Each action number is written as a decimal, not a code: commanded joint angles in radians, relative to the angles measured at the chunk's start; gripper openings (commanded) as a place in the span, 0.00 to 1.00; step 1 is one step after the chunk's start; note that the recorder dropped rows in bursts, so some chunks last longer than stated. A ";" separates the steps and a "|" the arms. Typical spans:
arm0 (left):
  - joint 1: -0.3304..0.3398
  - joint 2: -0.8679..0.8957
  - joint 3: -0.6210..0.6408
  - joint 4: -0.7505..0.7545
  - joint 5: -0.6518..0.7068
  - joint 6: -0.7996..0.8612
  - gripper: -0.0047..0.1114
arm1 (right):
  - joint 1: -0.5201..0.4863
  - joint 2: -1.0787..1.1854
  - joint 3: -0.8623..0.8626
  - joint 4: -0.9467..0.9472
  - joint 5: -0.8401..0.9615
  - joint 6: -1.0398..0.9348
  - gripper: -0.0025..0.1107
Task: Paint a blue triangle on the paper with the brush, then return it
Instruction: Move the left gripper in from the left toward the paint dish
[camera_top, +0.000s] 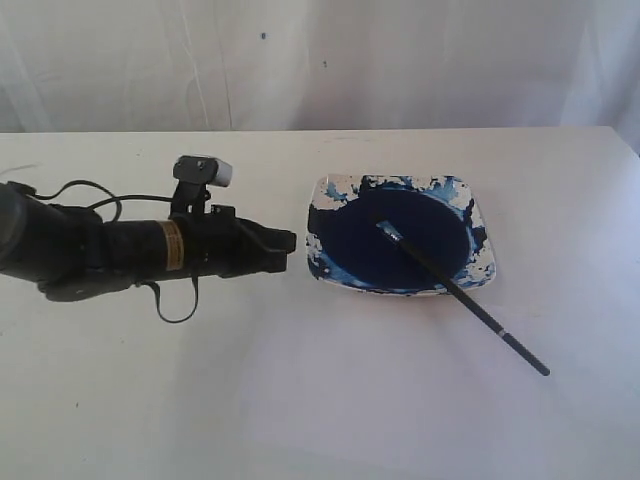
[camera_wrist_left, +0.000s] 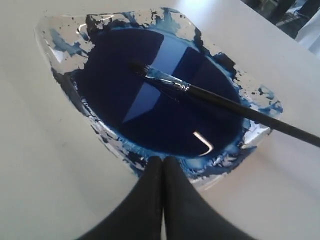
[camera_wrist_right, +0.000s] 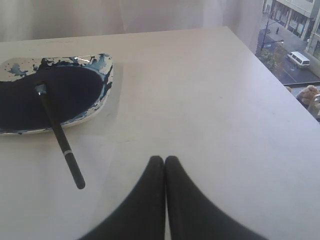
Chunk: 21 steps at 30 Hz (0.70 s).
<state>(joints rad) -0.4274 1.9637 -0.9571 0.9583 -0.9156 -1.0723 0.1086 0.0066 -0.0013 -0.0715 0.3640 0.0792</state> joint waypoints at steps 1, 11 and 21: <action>-0.004 0.086 -0.107 0.055 -0.008 -0.175 0.04 | 0.002 -0.007 0.001 -0.008 -0.013 0.003 0.02; 0.068 0.182 -0.221 0.351 -0.057 -0.476 0.04 | 0.002 -0.007 0.001 -0.008 -0.013 0.003 0.02; 0.110 0.190 -0.219 0.502 -0.174 -0.469 0.04 | 0.002 -0.007 0.001 -0.008 -0.013 0.003 0.02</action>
<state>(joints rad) -0.3129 2.1560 -1.1735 1.4368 -1.0664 -1.5470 0.1086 0.0066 -0.0013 -0.0715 0.3640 0.0792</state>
